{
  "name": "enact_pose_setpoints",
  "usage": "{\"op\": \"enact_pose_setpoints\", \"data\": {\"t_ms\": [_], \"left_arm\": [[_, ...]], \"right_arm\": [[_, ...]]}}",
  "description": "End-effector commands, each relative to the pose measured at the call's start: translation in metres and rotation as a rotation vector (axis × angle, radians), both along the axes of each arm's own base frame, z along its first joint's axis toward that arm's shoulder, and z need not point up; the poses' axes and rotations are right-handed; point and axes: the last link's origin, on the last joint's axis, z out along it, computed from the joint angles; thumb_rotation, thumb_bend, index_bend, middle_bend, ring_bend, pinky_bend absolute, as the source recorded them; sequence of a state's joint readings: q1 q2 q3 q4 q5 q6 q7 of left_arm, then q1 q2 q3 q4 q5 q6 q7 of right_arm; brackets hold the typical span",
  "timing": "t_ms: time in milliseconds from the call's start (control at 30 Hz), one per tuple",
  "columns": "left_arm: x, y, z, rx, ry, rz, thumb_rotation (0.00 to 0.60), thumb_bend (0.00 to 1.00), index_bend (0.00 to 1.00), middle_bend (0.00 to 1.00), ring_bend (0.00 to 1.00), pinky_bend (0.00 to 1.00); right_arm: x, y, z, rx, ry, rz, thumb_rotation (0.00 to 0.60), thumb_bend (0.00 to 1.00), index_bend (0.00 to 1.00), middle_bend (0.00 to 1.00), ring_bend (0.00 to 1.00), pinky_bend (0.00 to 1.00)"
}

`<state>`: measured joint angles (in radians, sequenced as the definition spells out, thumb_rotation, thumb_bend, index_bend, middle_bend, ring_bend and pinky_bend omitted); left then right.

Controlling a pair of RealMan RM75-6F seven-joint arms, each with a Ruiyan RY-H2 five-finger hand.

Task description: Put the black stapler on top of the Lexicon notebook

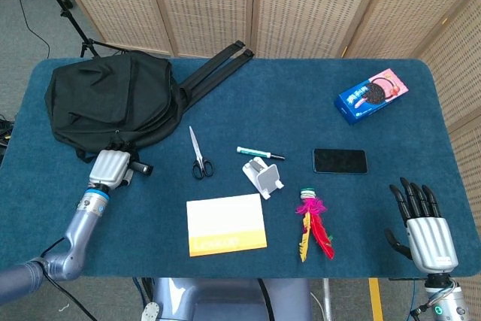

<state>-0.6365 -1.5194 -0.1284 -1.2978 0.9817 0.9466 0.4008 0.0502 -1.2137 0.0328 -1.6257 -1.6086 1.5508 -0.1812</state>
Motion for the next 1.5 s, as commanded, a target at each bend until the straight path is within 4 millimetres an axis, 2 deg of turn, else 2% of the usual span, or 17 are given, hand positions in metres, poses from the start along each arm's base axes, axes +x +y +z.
{"op": "enact_pose_setpoints", "data": {"t_ms": [33,333,767,1300,1500], "left_arm": [[0.0,0.0,-0.001,0.011,0.002,-0.01,0.6,0.5,0.53,0.26,0.24,0.21],[0.019,0.003,0.009,0.06,-0.043,-0.089,0.6,0.5,0.59,0.31,0.28,0.24],[0.051,-0.002,0.017,0.055,-0.085,-0.155,0.6,0.51,0.61,0.32,0.28,0.25],[0.091,-0.027,-0.004,-0.029,-0.154,-0.248,0.6,0.5,0.61,0.32,0.28,0.25],[0.116,-0.041,-0.013,-0.066,-0.18,-0.323,0.6,0.5,0.61,0.32,0.28,0.25]], "right_arm": [[0.0,0.0,0.0,0.0,0.0,0.0,0.6,0.34,0.07,0.0,0.0,0.0],[0.0,0.0,-0.002,0.006,0.002,0.0,0.6,0.34,0.07,0.0,0.0,0.0],[0.0,0.0,0.0,0.002,-0.002,0.001,0.6,0.34,0.07,0.0,0.0,0.0],[0.0,0.001,0.001,-0.001,-0.005,0.002,0.6,0.34,0.07,0.0,0.0,0.0],[0.0,0.001,0.003,-0.004,-0.009,0.003,0.6,0.34,0.07,0.0,0.0,0.0]]}}
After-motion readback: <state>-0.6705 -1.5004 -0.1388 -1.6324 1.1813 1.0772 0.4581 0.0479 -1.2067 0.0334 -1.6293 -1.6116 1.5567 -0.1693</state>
